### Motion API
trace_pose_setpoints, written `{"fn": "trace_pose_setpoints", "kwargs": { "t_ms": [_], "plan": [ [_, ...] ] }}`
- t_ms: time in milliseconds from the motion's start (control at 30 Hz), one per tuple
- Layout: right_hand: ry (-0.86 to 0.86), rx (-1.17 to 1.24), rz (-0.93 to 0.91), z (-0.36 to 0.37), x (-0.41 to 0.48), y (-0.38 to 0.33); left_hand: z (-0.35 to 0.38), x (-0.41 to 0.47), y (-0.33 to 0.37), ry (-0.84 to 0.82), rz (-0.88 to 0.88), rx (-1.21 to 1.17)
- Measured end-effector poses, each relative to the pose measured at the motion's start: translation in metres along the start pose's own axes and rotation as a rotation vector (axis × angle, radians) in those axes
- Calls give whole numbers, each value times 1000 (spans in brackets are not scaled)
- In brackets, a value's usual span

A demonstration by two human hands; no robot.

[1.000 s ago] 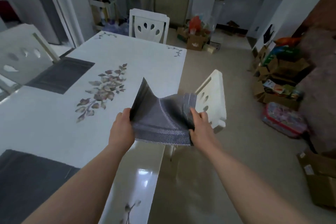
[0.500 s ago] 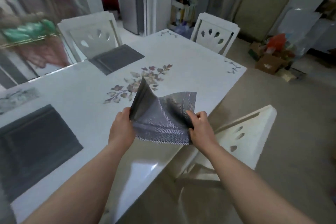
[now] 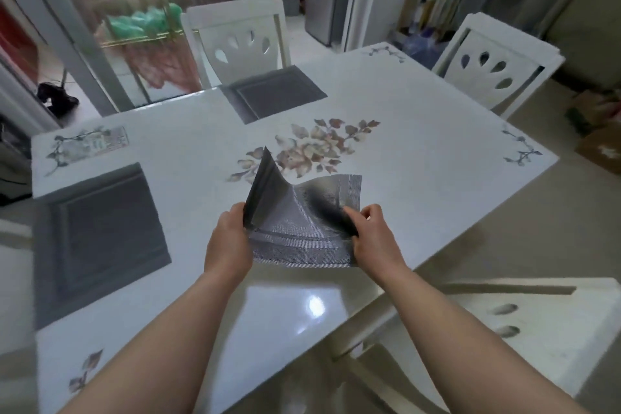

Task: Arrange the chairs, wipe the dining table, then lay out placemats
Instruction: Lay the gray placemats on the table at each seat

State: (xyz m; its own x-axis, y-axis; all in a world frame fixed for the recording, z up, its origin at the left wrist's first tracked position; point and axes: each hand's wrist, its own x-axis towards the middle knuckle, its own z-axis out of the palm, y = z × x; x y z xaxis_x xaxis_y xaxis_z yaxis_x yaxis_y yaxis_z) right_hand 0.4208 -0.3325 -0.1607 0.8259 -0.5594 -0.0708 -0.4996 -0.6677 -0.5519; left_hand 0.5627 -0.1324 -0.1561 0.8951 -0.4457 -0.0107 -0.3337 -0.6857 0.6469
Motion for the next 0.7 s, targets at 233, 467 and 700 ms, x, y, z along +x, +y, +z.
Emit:
{"fn": "trace_pose_setpoints", "kwargs": {
  "t_ms": [233,467,700],
  "plan": [
    [-26,-92,-46,10,72,-8,11,55,-17,36,-72,41],
    [20,18,-60,28,125,-20,12,90,-36,75,-197,64],
    [-36,155,42,50,148,-29,11,97,-52,85,-290,171]
  ]
}}
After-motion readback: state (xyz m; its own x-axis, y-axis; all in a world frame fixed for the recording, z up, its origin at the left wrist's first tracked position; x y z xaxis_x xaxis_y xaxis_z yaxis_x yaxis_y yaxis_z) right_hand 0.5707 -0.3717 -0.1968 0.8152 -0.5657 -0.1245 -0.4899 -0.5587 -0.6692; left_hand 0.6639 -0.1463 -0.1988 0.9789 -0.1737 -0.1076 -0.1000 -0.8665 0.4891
